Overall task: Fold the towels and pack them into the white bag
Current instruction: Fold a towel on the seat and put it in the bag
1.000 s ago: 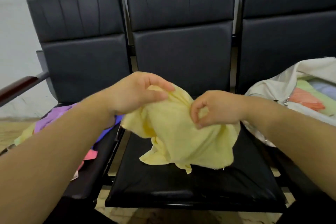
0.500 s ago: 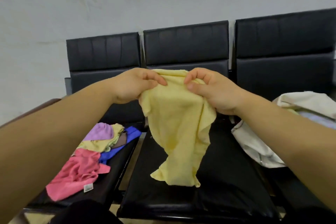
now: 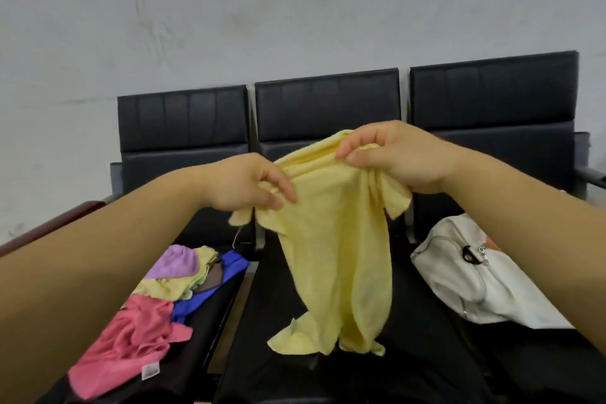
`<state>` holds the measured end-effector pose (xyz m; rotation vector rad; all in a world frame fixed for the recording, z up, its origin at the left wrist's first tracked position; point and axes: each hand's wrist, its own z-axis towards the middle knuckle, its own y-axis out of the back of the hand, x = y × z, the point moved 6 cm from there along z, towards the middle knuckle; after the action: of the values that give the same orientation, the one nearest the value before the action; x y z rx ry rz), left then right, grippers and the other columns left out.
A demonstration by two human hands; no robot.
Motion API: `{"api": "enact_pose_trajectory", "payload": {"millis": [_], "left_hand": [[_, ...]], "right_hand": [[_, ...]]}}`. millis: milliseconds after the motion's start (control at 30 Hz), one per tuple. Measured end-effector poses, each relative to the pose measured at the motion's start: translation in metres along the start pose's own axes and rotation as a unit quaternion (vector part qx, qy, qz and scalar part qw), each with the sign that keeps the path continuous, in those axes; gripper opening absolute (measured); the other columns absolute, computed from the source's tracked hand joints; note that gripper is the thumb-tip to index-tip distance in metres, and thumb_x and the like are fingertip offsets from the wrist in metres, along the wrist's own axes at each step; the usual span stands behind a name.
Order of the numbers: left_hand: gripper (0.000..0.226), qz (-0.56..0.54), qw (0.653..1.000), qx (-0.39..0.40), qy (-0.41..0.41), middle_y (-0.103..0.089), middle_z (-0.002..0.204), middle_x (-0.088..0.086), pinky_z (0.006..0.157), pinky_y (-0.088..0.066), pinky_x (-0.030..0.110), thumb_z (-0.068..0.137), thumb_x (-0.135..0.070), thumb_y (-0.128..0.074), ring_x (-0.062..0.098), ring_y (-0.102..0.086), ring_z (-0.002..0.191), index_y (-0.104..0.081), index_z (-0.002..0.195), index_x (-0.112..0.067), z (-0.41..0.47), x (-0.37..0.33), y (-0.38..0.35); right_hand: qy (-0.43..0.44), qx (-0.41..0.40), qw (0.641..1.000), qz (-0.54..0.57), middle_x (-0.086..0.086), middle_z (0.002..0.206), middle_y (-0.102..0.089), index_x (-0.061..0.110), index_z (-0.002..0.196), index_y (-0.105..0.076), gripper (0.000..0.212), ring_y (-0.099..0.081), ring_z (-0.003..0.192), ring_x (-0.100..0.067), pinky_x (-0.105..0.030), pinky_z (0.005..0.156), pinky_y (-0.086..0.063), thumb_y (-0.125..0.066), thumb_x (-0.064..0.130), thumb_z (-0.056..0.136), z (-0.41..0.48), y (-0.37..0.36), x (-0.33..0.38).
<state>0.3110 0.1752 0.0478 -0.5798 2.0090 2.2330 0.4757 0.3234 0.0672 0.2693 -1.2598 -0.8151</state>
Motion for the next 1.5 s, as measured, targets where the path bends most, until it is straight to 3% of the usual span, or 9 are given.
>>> {"api": "enact_pose_trajectory", "payload": {"millis": [200, 333, 533, 667, 833, 1000, 1100, 1233, 1500], "left_hand": [[0.024, -0.389, 0.913, -0.120, 0.024, -0.072, 0.109, 0.001, 0.077, -0.058, 0.030, 0.100, -0.009, -0.059, 0.016, -0.068, 0.092, -0.080, 0.100, -0.020, 0.010, 0.001, 0.019], [0.021, -0.342, 0.936, -0.080, -0.019, -0.072, 0.113, -0.014, 0.079, -0.056, 0.021, 0.089, -0.012, -0.072, 0.008, -0.071, 0.100, -0.080, 0.097, -0.030, 0.012, -0.023, 0.018], [0.021, 0.001, 0.999, 0.031, -0.021, -0.067, 0.105, -0.032, 0.099, -0.046, 0.022, 0.089, -0.024, -0.077, -0.008, -0.061, 0.102, -0.078, 0.094, -0.045, 0.020, -0.030, -0.002], [0.024, -0.136, 0.990, -0.049, -0.008, -0.069, 0.120, -0.024, 0.102, -0.045, 0.024, 0.095, -0.019, -0.069, -0.004, -0.062, 0.113, -0.079, 0.103, -0.039, 0.028, -0.019, 0.017], [0.020, -0.443, 0.885, -0.125, 0.068, -0.075, 0.113, 0.011, 0.071, -0.060, 0.030, 0.096, -0.002, -0.061, 0.020, -0.075, 0.090, -0.078, 0.104, -0.009, 0.039, -0.013, 0.012], [0.013, -0.431, 0.895, -0.119, 0.008, -0.074, 0.108, -0.007, 0.075, -0.058, 0.025, 0.090, -0.013, -0.072, 0.011, -0.072, 0.093, -0.078, 0.098, -0.021, 0.044, -0.022, 0.012], [0.021, -0.193, 0.981, 0.002, -0.038, -0.071, 0.107, -0.024, 0.089, -0.051, 0.017, 0.079, -0.020, -0.085, -0.002, -0.066, 0.103, -0.080, 0.092, -0.036, 0.040, -0.032, 0.001], [0.021, -0.008, 0.996, 0.089, -0.016, -0.069, 0.106, -0.030, 0.099, -0.042, 0.020, 0.084, -0.023, -0.081, -0.007, -0.062, 0.103, -0.080, 0.093, -0.043, 0.040, -0.028, -0.016], [0.022, -0.266, 0.958, -0.102, 0.018, -0.069, 0.120, -0.020, 0.102, -0.049, 0.026, 0.096, -0.017, -0.067, -0.004, -0.064, 0.109, -0.081, 0.099, -0.034, 0.052, -0.007, 0.007]], "right_hand": [[-0.021, 0.134, 0.986, -0.092, 0.031, 0.112, -0.064, 0.047, 0.094, -0.077, 0.024, -0.061, 0.105, 0.008, -0.018, 0.093, -0.049, -0.086, 0.035, 0.076, -0.010, -0.016, -0.014], [-0.010, 0.107, 0.961, -0.254, 0.032, 0.096, -0.064, 0.046, 0.087, -0.076, 0.018, -0.058, 0.092, 0.010, -0.013, 0.076, -0.042, -0.085, 0.033, 0.079, 0.002, -0.003, -0.013], [0.005, 0.009, 0.996, -0.093, 0.024, 0.097, -0.069, 0.033, 0.082, -0.076, 0.011, -0.062, 0.093, 0.007, -0.022, 0.084, -0.044, -0.078, 0.023, 0.086, 0.004, 0.030, -0.007], [0.006, 0.040, 0.996, -0.082, 0.026, 0.099, -0.067, 0.035, 0.084, -0.075, 0.009, -0.061, 0.097, 0.008, -0.023, 0.088, -0.041, -0.078, 0.026, 0.087, -0.003, 0.020, -0.017], [-0.012, 0.103, 0.993, -0.054, 0.024, 0.104, -0.067, 0.036, 0.089, -0.075, 0.018, -0.063, 0.100, 0.004, -0.018, 0.088, -0.048, -0.086, 0.031, 0.076, -0.007, 0.003, -0.031], [-0.030, 0.125, 0.974, -0.188, 0.028, 0.092, -0.064, 0.041, 0.088, -0.073, 0.016, -0.061, 0.089, 0.003, -0.018, 0.079, -0.044, -0.083, 0.030, 0.082, -0.001, 0.007, -0.044], [-0.040, 0.076, 0.981, -0.173, 0.025, 0.092, -0.067, 0.041, 0.086, -0.076, 0.012, -0.063, 0.091, 0.001, -0.023, 0.081, -0.047, -0.082, 0.031, 0.083, 0.002, 0.025, -0.041], [-0.011, 0.035, 0.994, -0.104, 0.025, 0.093, -0.069, 0.033, 0.086, -0.075, 0.008, -0.062, 0.092, 0.009, -0.019, 0.084, -0.041, -0.077, 0.026, 0.088, 0.000, 0.037, -0.034], [0.004, 0.020, 0.999, 0.028, 0.024, 0.095, -0.068, 0.037, 0.086, -0.074, 0.015, -0.065, 0.089, 0.004, -0.016, 0.080, -0.050, -0.080, 0.024, 0.084, -0.002, 0.018, -0.049]]}}
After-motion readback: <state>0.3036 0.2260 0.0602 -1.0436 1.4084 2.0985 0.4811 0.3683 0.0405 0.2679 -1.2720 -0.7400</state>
